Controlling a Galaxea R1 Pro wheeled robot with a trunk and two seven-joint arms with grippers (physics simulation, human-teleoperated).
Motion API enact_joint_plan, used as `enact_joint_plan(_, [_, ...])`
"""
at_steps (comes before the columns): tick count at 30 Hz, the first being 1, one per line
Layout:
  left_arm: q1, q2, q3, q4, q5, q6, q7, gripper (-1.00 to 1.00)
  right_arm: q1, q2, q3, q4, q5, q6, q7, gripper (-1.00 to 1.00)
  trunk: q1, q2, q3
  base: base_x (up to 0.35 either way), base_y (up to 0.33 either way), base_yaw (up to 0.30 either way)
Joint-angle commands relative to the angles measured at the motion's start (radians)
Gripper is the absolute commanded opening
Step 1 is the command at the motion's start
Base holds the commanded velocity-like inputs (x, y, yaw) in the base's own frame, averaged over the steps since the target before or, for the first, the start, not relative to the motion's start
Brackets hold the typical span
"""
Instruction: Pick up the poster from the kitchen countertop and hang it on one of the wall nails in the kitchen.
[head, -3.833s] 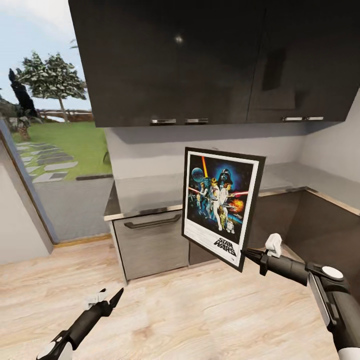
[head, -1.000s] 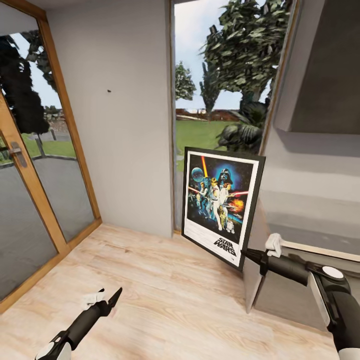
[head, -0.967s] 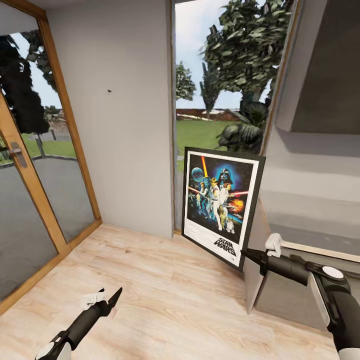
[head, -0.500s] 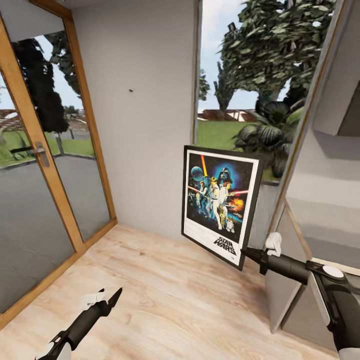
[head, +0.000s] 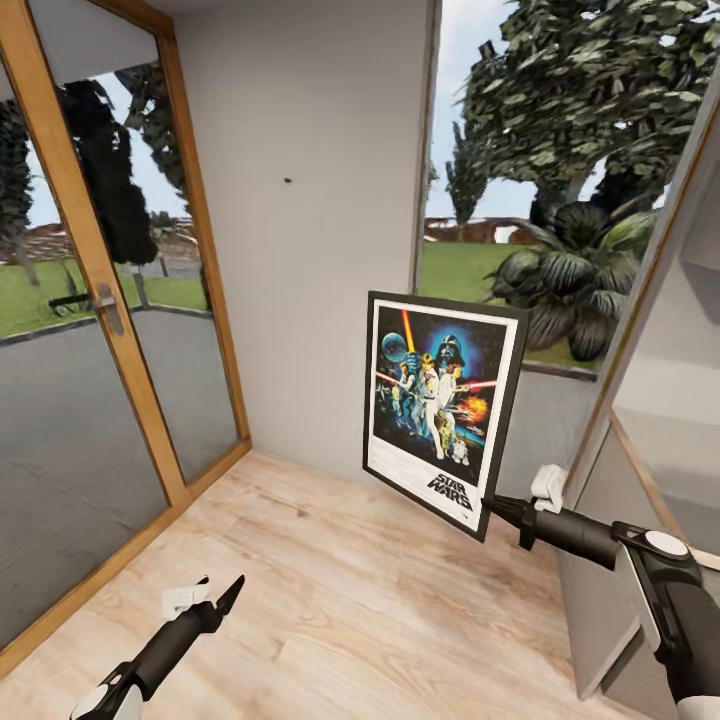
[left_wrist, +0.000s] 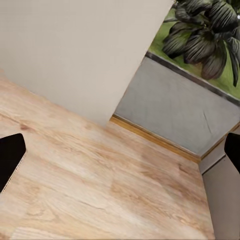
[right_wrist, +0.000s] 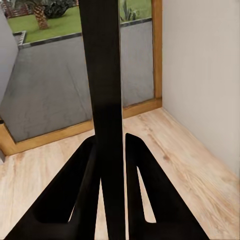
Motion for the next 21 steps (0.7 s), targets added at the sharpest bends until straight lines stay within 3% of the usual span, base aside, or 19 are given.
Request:
enact_joint_plan(1, [-0.001,0.0,0.002,0.002,0.005,0.0,-0.007,1.0,-0.001,0.0,-0.002,-0.001,0.0,0.011,0.006,-1.0,0.001,-0.002,-0.002,0.24,0.209,0.001])
enact_joint_plan(8, [-0.001,0.0,0.003,0.002,0.005,-0.001,-0.007,1.0,-0.001,0.001,-0.002,-0.001,0.0,0.012,0.006,-1.0,0.001,-0.002,-0.002,0.15,0.133,0.013])
enact_joint_plan(13, [-0.001,0.001,0.003,0.002,0.005,0.0,-0.007,1.0,0.0,0.011,-0.002,-0.001,0.0,0.011,0.006,-1.0,0.001,-0.002,-0.002,0.071,0.055,0.168])
enact_joint_plan(21, [-0.001,0.002,0.003,0.002,0.005,0.001,-0.007,1.0,0.0,0.021,-0.003,-0.001,0.001,0.009,0.006,-1.0,0.001,-0.002,-0.002,0.228,0.164,0.056])
